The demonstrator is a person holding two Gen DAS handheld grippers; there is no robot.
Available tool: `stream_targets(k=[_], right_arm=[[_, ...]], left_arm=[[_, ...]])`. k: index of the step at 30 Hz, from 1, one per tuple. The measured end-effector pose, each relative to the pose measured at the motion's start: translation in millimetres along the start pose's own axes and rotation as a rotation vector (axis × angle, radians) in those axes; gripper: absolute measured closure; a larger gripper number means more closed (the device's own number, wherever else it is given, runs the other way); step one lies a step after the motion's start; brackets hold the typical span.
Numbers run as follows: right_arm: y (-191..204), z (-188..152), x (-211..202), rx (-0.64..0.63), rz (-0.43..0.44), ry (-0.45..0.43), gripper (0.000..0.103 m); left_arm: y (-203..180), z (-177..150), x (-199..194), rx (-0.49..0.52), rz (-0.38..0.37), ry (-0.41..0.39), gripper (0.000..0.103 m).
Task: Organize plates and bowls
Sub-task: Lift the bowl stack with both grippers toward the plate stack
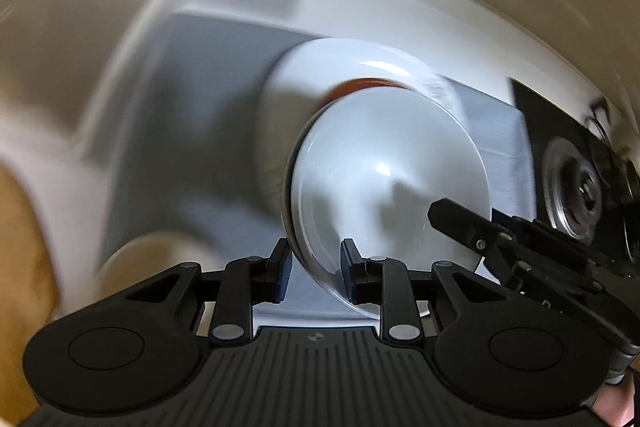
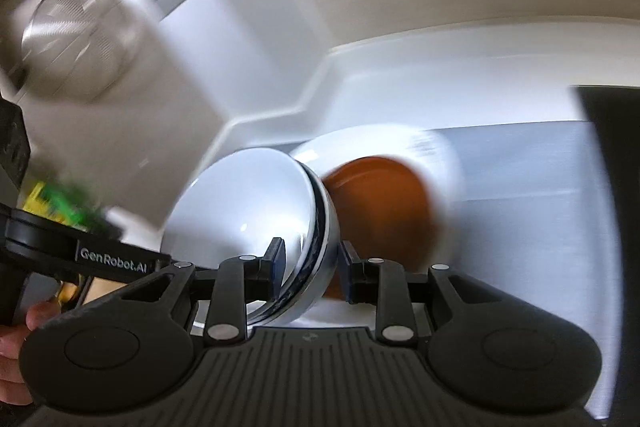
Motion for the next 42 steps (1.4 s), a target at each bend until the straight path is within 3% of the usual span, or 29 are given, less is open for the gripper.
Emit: stream_targets(k=[5,10,16,26,37,42], right_arm=[[61,11,25,-0.084,0.105,0.037,0.072],[109,25,38,-0.127,0.188,0.06,0.072],[137,42,22,-0.155,0.239,0.013,0.071],[131,5,35,-0.17,0.177,0.145,0.071],[133,-25,58,-0.217,0.125,0.236,0.072],[135,-26,57,-0.257,0.131,0.226,0.075]], left_arm=[[64,-3,-31,-0.127,0.028,-0.042,0.075],[104,-2,-69,-0.202,0.044,-0.064,0.074],[123,1,-111,-0.183,0.015,-0.111,0.075],[141,-21,-60,-0.213,-0.017,0.016,0.075],[149,-31,-25,-0.216,0.009,0.066,0.074],[153,-35,-15,-0.207,0.023,0.065,0.073]])
Point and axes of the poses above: each gripper's, at about its wrist camera, not at the fingertips, and x roughly the way its jaws point, y to its left, z to its top, the point moved 2 cm from there along x, roughly the way its jaws point, and after that the axes turned 15 degrees about -x, right-handed, at the moved point
